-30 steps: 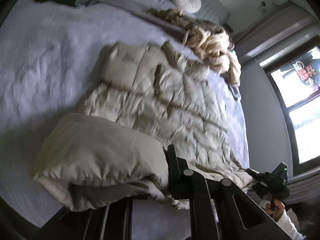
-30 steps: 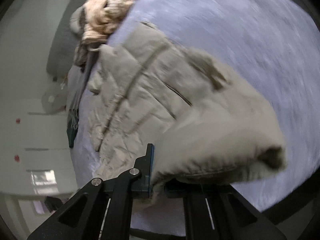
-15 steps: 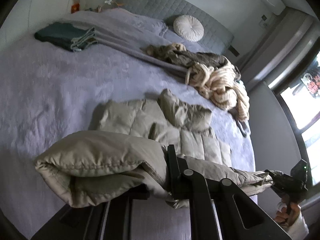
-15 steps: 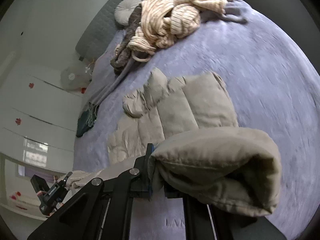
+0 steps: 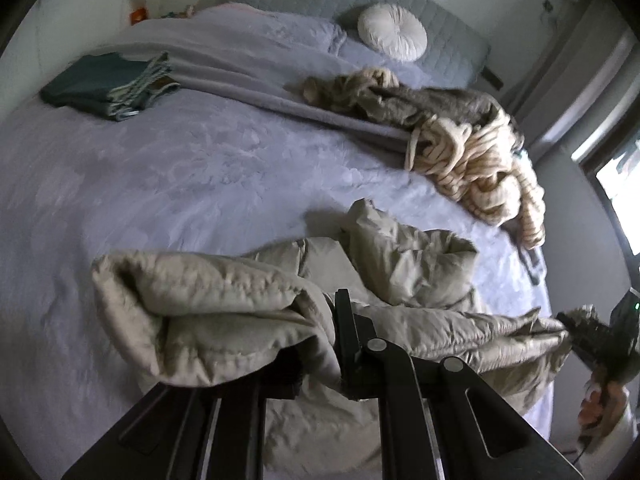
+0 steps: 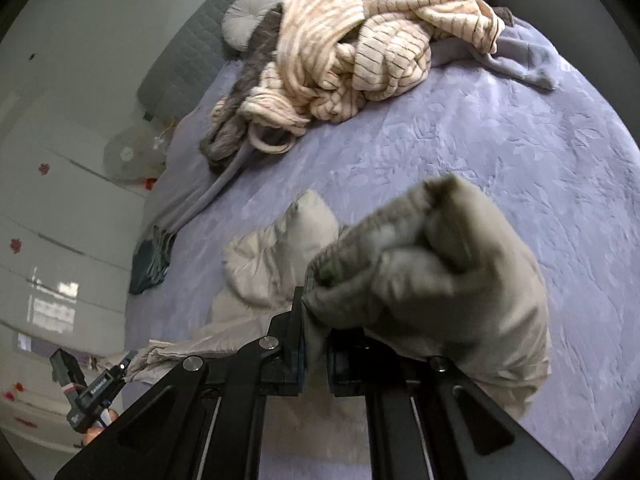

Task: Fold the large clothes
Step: 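Lift the gripped hem and fold it toward the collar with both tools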

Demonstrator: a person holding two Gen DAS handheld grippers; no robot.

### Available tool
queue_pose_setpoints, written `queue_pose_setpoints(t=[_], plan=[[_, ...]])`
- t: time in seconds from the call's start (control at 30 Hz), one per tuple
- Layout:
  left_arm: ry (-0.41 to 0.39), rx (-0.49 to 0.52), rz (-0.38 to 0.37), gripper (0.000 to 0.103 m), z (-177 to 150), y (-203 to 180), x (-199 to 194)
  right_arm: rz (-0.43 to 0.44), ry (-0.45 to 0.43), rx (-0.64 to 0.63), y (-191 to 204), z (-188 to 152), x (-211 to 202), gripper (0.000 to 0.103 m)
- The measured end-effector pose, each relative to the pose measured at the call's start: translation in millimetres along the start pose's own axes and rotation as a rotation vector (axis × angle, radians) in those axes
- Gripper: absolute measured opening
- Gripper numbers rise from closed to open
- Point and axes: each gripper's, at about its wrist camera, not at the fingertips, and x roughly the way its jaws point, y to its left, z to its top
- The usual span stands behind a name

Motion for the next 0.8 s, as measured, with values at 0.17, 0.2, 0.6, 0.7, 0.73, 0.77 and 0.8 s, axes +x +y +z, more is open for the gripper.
queue_pose_setpoints(t=[0.17,0.2,0.6,0.7,0.73,0.77,0.8], plan=[[0.053,0.004,0.053,0.015,16,9,68,-0.042,0.014,0.039,-14,20,53,0.008],[0.061,-0.003,0.059,0.015,17,12,84,-0.056,0.019,0.038,-18,24,68,0.008],[0.073,0.018,0.124,0.015,14,20,169,-0.076,0.051,0.084,-61,29,153,0.008],[0.062,0.034,0.120,0.016,14,19,163,-0.057,0.054,0.098,-63,29,151,0.008],[0.056,0.045,0.120,0.022,14,18,159,-0.051,0.056,0.103,-64,30,150,0.009],[0.049,0.055,0.120,0.028,13,17,154,-0.043,0.058,0.106,-64,30,147,0.011],[0.032,0.067,0.130,0.053,12,15,147,-0.035,0.061,0.107,-63,31,144,0.013]])
